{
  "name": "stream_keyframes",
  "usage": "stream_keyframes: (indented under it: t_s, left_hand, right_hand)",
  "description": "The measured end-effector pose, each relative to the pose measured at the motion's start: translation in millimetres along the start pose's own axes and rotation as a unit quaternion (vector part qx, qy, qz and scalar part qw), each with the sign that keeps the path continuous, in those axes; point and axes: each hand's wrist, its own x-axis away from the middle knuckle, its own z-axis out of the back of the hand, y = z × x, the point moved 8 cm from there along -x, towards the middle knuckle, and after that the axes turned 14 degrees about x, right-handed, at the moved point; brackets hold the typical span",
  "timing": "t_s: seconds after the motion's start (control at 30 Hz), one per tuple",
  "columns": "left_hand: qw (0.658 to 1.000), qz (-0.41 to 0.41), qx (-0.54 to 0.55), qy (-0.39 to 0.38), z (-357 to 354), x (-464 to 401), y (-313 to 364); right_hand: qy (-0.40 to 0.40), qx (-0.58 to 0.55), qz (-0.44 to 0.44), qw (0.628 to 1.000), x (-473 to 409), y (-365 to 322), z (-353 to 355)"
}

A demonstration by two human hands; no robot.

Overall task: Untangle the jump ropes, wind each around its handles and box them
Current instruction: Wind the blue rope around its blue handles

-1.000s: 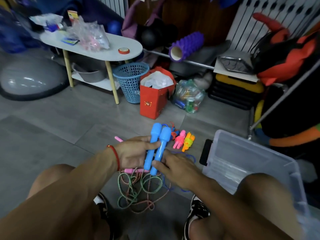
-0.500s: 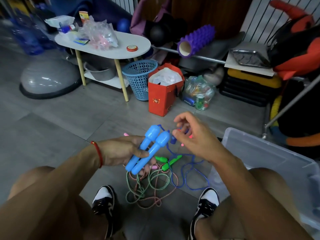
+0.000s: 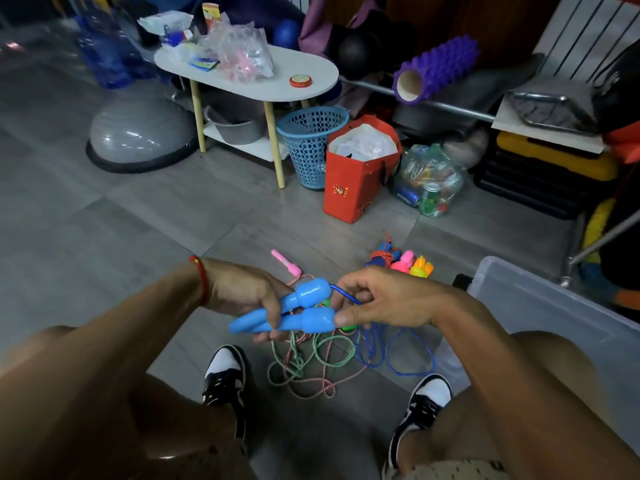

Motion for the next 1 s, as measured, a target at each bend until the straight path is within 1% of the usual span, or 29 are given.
stream_keyframes:
  t_s: [0.1, 0.17, 0.2, 0.27, 0.33, 0.4, 0.47, 0.53, 0.63, 0.67, 0.77, 0.83, 0.93, 1.0]
  left_hand:
    - [0.999, 0.019, -0.024, -0.009, 1, 8, 1]
    - [0.999, 0.021, -0.025, -0.002, 9, 14, 1]
    - [1.000, 0.023, -0.020, -0.002, 13, 17, -1]
    - [0.999, 0.037, 0.004, -0.023, 17, 20, -9]
    - [0.999, 0.031, 0.007, -0.028, 14, 20, -14]
    - [1.000, -0.019, -0.017, -0.011, 11, 17, -7]
    - [0.991, -0.127, -0.026, 0.036, 8, 17, 12]
    - [0.971, -0.215, -0.050, 0.094, -1, 19, 33]
    - [0.948, -0.263, -0.118, 0.136, -26, 0, 47]
    - [0.943, -0.263, -0.140, 0.145, -29, -8, 48]
    - [0.955, -0.243, -0.146, 0.091, -37, -20, 42]
    - [0.954, -0.229, -0.176, 0.077, -36, -18, 43]
    - [0.952, -0.225, -0.190, 0.080, -26, -8, 49]
    - [0.941, -0.235, -0.221, 0.106, -9, 10, 59]
  right_hand:
    - [-0.041, 0.035, -0.002, 0.999, 2, -3, -1]
    - [-0.071, 0.038, 0.002, 0.997, 5, -7, -2]
    - [-0.074, 0.031, 0.000, 0.997, 7, -9, -2]
    - [-0.057, 0.026, -0.004, 0.998, 7, -11, 0]
    - [-0.024, 0.045, 0.008, 0.999, 4, -12, 3]
    - [-0.008, 0.056, 0.013, 0.998, -1, -12, 1]
    - [0.001, 0.067, 0.008, 0.998, -5, -13, -1]
    - [0.019, 0.096, 0.013, 0.995, -9, -16, -3]
    - [0.049, 0.157, 0.013, 0.986, -18, -14, -5]
    - [0.055, 0.158, 0.010, 0.986, -19, -11, -5]
    - [0.065, 0.148, -0.003, 0.987, -18, 3, 0]
    - [0.077, 0.143, -0.020, 0.986, -14, 11, 9]
    - [0.072, 0.090, -0.023, 0.993, -10, 18, 20]
    - [0.081, 0.054, -0.017, 0.995, -6, 23, 29]
